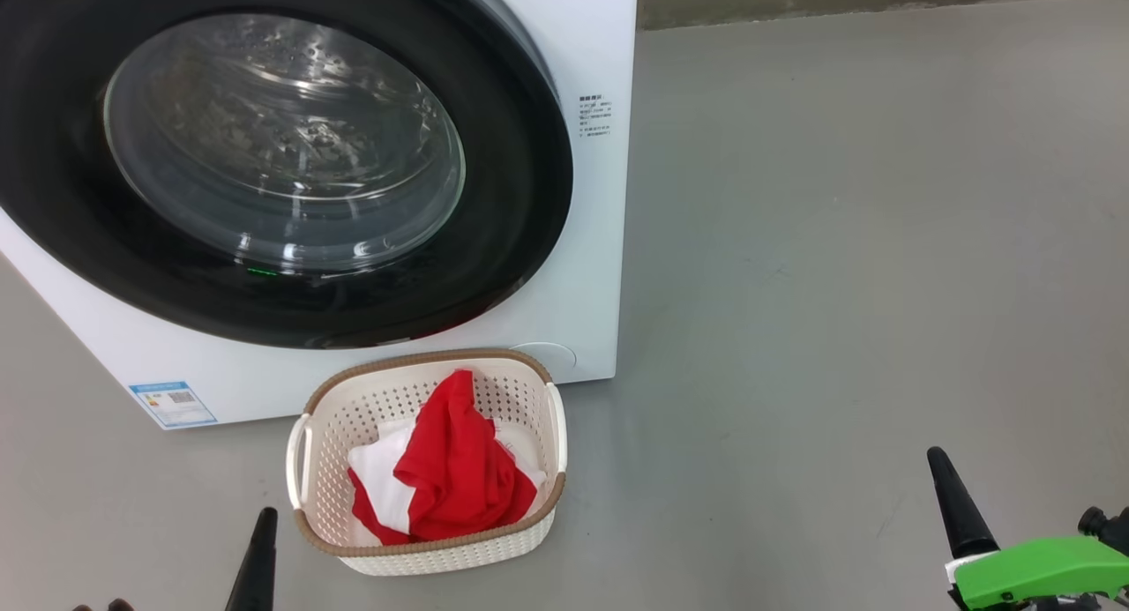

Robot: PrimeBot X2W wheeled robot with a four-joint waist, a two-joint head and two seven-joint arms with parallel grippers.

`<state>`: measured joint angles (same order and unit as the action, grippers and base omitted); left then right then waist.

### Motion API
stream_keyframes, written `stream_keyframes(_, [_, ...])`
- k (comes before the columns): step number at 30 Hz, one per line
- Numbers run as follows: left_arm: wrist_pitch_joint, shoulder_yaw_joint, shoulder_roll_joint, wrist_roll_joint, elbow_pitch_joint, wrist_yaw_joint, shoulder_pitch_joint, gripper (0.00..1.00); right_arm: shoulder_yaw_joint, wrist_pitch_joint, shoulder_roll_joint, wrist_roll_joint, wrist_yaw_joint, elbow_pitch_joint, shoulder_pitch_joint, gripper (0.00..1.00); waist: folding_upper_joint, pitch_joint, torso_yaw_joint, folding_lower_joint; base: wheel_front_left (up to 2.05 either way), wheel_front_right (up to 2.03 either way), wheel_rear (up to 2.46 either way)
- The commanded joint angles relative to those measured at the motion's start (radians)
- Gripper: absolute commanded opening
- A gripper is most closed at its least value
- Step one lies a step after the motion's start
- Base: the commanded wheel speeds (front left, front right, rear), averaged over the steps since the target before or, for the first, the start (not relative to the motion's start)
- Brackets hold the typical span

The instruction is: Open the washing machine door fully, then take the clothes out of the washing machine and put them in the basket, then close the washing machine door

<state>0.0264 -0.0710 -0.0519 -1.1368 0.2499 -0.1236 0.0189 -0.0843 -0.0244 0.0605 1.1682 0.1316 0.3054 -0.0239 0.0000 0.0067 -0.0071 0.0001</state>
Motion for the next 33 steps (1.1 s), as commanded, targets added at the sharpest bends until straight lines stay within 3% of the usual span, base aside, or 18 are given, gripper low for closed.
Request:
stream_keyframes(1, [-0.010, -0.027, -0.009, -0.026, -0.019, -0.005, -0.044, 0.00, 0.005, 0.008, 0.010, 0.028, -0.001, -0.031, 0.050, 0.00, 0.0000, 0.000, 0.000, 0.0000, 0.00, 0.00, 0.00])
stream_keyframes(33, [-0.108, -0.039, -0.001, -0.360, -0.009, -0.006, -0.106, 0.00, -0.022, 0.106, -0.005, 0.336, -0.001, -0.053, 0.111, 0.00, 0.0000, -0.003, 0.005, 0.0000, 0.00, 0.00, 0.00])
